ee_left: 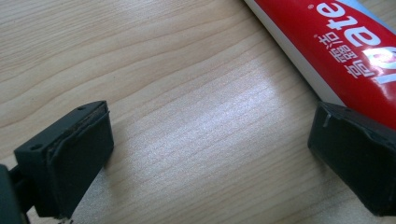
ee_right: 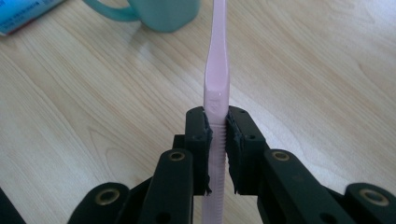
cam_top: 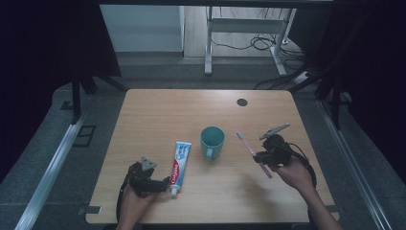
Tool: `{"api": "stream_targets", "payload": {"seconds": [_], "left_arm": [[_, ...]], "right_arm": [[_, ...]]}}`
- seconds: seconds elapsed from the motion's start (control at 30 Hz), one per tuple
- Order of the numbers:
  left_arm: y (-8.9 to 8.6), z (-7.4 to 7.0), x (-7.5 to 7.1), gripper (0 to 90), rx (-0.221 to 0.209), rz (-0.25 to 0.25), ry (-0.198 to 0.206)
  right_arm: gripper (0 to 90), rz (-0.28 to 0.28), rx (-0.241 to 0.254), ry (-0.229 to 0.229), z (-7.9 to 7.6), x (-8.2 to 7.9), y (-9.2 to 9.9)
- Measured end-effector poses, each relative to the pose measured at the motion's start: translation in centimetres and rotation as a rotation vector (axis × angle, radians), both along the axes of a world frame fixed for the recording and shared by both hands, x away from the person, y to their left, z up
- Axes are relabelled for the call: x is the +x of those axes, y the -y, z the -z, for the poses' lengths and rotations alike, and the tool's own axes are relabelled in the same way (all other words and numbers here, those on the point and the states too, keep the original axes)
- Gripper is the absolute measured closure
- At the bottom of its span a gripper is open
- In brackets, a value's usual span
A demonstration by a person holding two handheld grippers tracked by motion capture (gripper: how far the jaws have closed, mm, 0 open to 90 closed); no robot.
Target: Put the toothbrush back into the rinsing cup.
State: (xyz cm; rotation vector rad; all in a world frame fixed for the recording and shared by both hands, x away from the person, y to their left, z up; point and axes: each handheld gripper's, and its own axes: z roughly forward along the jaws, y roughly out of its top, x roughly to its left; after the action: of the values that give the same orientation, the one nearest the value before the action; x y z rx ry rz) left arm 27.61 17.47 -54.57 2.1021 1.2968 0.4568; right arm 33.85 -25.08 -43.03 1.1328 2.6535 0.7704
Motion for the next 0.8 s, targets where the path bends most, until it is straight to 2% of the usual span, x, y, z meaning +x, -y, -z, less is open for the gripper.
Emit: {"api": "stream_targets", "payload": {"seconds": [0.33,0.8], "left_arm": [[0.0,0.0,0.0,0.2,-0.004,-0.004,0.002],[0.0,0.0,0.0,0.2,-0.003,-0.002,0.002]], "right_arm": [[78.6,-0.01,0.063,0.065,-0.7,0.0,-0.4],[78.6,-0.03,0.138,0.117,-1.2,0.7,-1.7]]}}
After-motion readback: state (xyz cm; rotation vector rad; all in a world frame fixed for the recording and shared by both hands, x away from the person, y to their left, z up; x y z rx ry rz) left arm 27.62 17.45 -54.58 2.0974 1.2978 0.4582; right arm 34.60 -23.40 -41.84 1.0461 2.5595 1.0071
